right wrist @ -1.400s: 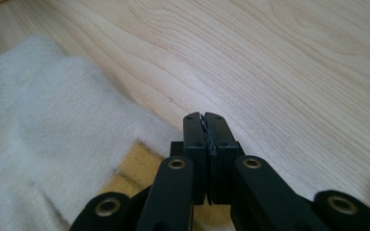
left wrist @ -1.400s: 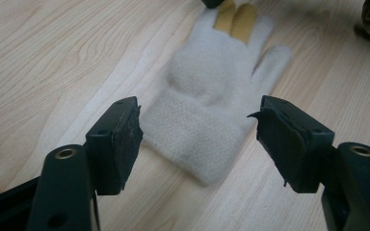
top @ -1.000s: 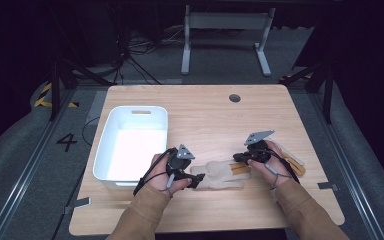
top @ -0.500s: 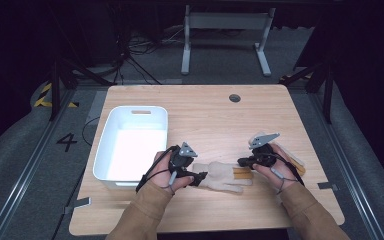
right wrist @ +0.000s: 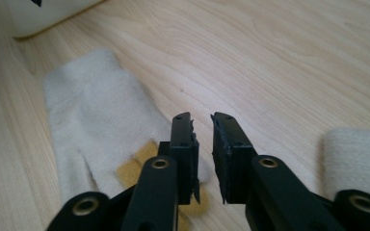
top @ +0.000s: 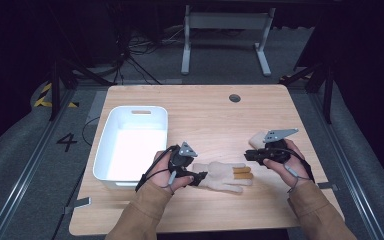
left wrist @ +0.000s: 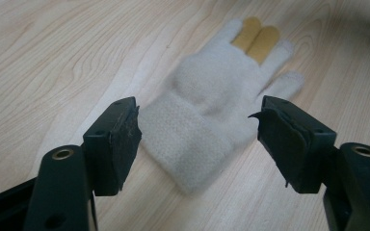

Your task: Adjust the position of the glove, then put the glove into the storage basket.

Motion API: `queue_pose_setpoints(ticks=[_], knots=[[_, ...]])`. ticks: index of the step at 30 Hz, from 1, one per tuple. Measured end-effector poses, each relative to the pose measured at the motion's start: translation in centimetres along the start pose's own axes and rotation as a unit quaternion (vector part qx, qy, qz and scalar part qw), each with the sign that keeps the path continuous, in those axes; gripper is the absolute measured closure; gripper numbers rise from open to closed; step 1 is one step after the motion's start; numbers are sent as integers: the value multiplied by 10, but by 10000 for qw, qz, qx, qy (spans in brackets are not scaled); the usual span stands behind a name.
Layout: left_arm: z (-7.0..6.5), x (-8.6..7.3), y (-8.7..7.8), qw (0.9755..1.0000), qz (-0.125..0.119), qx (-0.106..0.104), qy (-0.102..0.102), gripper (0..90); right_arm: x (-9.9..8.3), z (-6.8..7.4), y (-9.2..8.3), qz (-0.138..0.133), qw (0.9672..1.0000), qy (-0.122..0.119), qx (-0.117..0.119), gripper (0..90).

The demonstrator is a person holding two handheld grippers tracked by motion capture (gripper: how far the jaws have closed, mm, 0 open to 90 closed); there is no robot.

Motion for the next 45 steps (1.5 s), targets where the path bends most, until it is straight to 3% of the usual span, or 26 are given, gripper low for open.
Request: queue_pose_setpoints(ticks=[4, 9, 18, 26, 33, 36, 39, 44, 45], knots=[[0, 3, -2, 10000, -68, 37, 56, 322, -1, -3, -10, -229, 9997, 62, 76, 744], [-1, 4, -1, 9999, -67, 37, 95, 322, -5, -14, -27, -536, 9981, 234, -170, 638], [-1, 4, -2, 9999, -89, 23, 93, 321, -14, -34, -43, -736, 9942, 574, -526, 554], [-5, 3, -1, 9999, -55, -39, 134, 316, -23, -49, -50, -704, 9917, 863, -645, 520], [-6, 2, -5, 9998, -102, -33, 153, 311, -29, -62, -55, -756, 9904, 907, -722, 488], [-6, 2, -6, 9998, -129, -37, 136, 305, -35, -69, -56, -702, 9913, 905, -652, 487], [-6, 1, -6, 9998, -124, -52, 156, 294, -39, -75, -60, -753, 9902, 999, -622, 487], [-6, 1, -6, 9998, -120, -46, 161, 289, -46, -83, -61, -653, 9892, 1103, -704, 487], [-5, 1, -6, 9998, -144, -27, 110, 287, -50, -86, -59, -518, 9889, 1154, -776, 487]])
Point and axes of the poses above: each handheld gripper's, and its own axes: y roughly forward along the jaws, x roughly out of its top, z roughly to its left, the point moved 6 cm from there along y, roughly forward along the jaws, and after that the axes turned 14 degrees about z, right-handed, at the moved point
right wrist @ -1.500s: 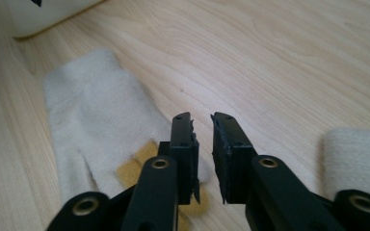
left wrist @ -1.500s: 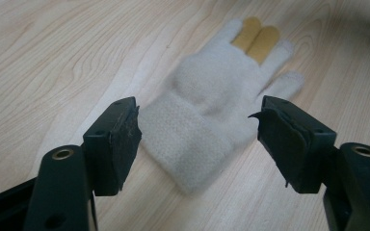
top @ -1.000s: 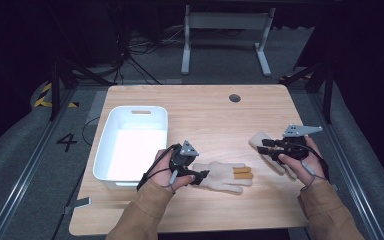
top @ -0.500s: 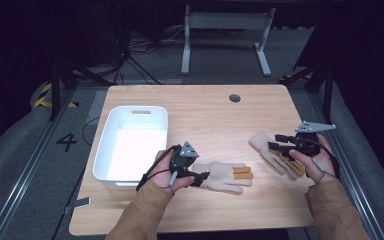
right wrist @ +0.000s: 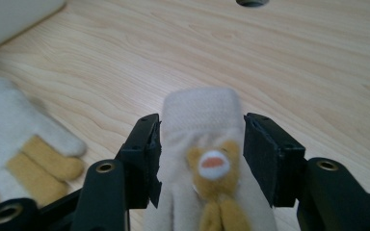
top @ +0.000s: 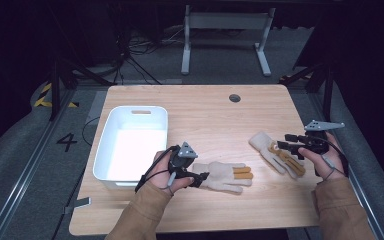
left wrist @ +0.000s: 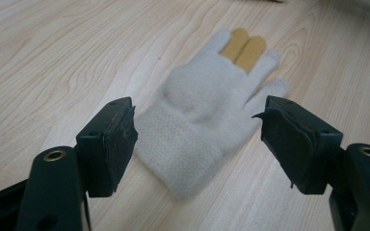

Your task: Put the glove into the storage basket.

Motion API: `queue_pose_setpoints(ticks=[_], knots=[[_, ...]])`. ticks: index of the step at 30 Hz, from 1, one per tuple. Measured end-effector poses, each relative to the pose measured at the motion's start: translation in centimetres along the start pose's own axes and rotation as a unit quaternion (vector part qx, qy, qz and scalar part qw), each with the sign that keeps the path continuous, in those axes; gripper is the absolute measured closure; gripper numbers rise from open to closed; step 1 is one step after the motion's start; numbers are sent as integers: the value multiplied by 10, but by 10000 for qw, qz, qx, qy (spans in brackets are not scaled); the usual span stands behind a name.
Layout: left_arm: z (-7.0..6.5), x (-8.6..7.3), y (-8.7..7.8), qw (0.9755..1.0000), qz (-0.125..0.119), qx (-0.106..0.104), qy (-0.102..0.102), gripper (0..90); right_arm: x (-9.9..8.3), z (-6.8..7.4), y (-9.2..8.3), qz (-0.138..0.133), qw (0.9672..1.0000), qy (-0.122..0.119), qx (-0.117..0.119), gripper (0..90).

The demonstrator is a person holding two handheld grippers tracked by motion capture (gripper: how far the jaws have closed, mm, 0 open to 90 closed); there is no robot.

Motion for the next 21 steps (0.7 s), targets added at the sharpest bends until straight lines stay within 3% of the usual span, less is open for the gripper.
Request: queue_pose_setpoints(ticks=[5, 11, 15, 17, 21], knots=[[8, 0, -2, 9993, -77, 194, -313, 232, -8, -6, 9, 300, 9993, 211, -94, 481], [13, 0, -5, 9987, -128, 280, -407, 215, -15, -6, 23, 667, 9974, 265, -70, 482], [13, -1, -5, 9982, -87, 279, -517, 205, -20, -6, 33, 890, 9956, 216, -197, 480], [13, -1, -5, 9979, -29, 392, -507, 205, -23, -7, 39, 989, 9944, 229, -283, 466], [11, -1, -5, 9981, 6, 350, -505, 206, -26, -6, 48, 1165, 9908, 302, -626, 444]])
Point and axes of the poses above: each handheld gripper's, and its own axes: y roughly forward along the jaws, x roughly out of its top, z roughly to its left, the point moved 6 cm from there along y, roughly forward along the jaws, and after that the axes turned 14 degrees about z, right-handed, at the moved point
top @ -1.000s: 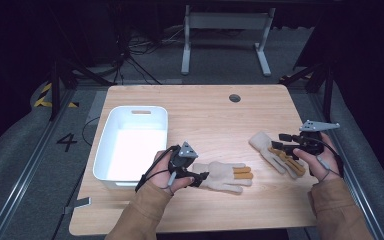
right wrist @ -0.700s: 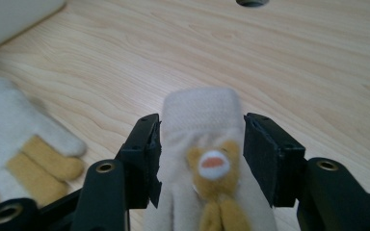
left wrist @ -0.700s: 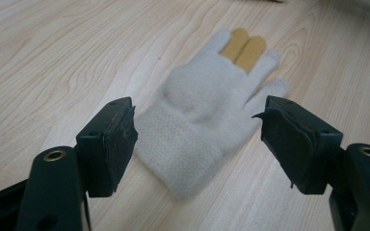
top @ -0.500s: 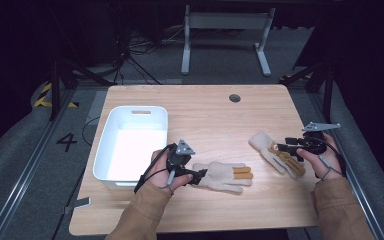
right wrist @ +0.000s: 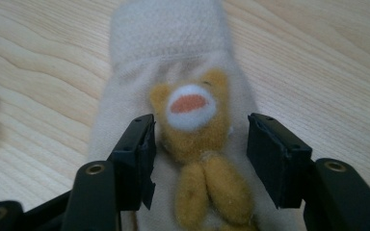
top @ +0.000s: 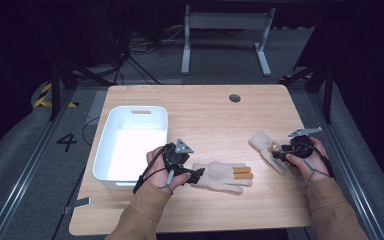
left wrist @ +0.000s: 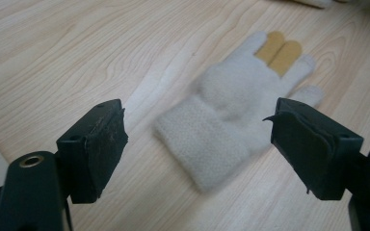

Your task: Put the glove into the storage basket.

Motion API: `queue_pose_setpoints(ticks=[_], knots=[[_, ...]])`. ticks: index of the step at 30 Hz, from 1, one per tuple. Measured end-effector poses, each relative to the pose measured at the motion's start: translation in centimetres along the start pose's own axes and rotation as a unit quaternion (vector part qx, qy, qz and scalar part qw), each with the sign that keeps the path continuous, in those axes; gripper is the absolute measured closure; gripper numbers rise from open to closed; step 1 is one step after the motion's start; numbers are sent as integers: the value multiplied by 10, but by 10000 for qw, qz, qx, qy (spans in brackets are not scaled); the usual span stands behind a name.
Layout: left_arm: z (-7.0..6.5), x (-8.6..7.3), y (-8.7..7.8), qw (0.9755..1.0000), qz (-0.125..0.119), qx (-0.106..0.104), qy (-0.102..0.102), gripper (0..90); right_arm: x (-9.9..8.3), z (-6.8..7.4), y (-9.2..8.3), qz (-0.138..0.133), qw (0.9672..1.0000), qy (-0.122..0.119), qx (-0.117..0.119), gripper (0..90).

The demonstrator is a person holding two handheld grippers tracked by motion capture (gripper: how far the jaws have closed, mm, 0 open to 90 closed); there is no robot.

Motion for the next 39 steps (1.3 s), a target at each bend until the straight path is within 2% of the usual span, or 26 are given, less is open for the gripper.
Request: queue_pose_setpoints(ticks=[2, 6, 8, 11, 15, 23, 34, 39], knots=[[0, 0, 0, 10000, 1, 25, 0, 205, 0, 1, 1, 22, 10000, -24, -18, 444], [2, 0, -2, 10000, -44, 17, 47, 213, -1, 2, 2, 50, 10000, -31, -61, 575], [3, 0, -2, 10000, -57, 52, 63, 210, -1, 2, 0, 80, 9999, -58, -96, 614], [2, 1, -2, 9998, -121, -33, 161, 202, -1, 2, 0, 78, 9998, -130, -126, 641], [-1, 3, -2, 9993, -202, -185, 235, 202, -1, 0, -4, 54, 9997, -159, -203, 653], [-2, 3, -5, 9988, -222, -281, 321, 171, 3, 0, -20, -158, 9994, -242, -193, 660], [-5, 2, -4, 9983, -144, -275, 488, 172, 12, 10, -47, -493, 9971, -568, -65, 666], [-5, 2, -5, 9983, -146, -299, 481, 176, 15, 16, -56, -580, 9959, -685, -59, 666]])
Point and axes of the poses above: each handheld gripper's, and its own axes: y roughly forward along the jaws, x roughly out of its top, z roughly to its left, the point moved 6 cm from there along y, roughly forward along the jaws, and after that the axes turned 14 degrees about z, right-handed, at the moved point
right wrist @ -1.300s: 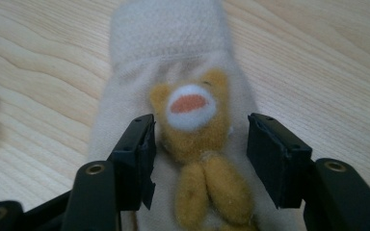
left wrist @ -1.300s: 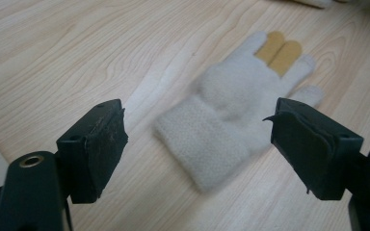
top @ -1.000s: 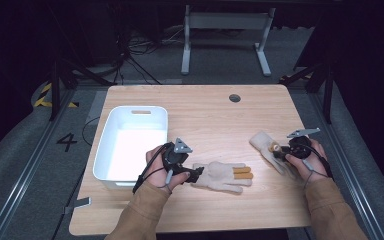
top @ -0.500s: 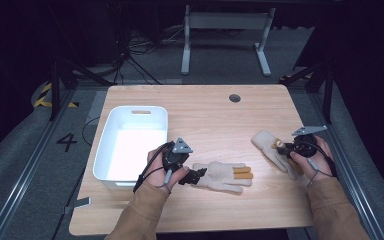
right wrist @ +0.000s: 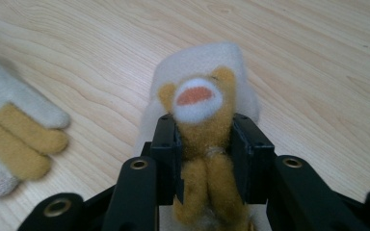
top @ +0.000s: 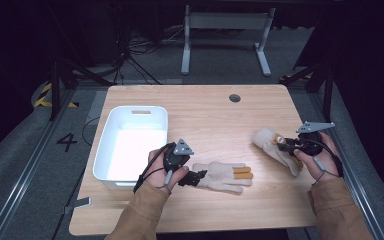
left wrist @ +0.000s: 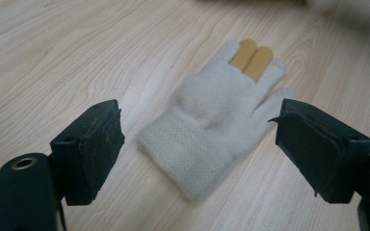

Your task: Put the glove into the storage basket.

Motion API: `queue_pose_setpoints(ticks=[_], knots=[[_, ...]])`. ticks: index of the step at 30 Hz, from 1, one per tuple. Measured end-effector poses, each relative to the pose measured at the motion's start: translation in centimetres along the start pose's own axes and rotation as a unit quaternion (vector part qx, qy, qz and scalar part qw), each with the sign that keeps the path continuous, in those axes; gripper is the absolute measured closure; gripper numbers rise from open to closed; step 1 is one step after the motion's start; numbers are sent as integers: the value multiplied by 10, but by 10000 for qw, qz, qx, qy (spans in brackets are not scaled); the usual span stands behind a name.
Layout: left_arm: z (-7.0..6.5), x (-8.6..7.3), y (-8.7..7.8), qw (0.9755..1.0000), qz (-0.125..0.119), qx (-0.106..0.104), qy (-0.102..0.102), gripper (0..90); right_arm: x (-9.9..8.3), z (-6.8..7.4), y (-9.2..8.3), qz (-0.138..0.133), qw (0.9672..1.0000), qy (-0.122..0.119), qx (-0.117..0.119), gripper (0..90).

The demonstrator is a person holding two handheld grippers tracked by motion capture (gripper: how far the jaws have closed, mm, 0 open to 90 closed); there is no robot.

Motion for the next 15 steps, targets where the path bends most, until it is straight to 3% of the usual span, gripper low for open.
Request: queue_pose_setpoints(ticks=[8, 15], knots=[[-1, 0, -1, 10000, -15, -27, 41, 177, 8, 12, -11, -112, 9997, -189, 126, 666], [-1, 0, 0, 10000, -6, -15, 64, 182, 16, 27, -18, -310, 9971, -564, 399, 666]])
Point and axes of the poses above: each handheld gripper's, and its own axes: y roughly forward along the jaws, x roughly out of its top, z roughly to its left, the point moved 6 cm from there along y, roughly forward along the jaws, and after that the axes turned 14 degrees about z, right-handed, at the moved point
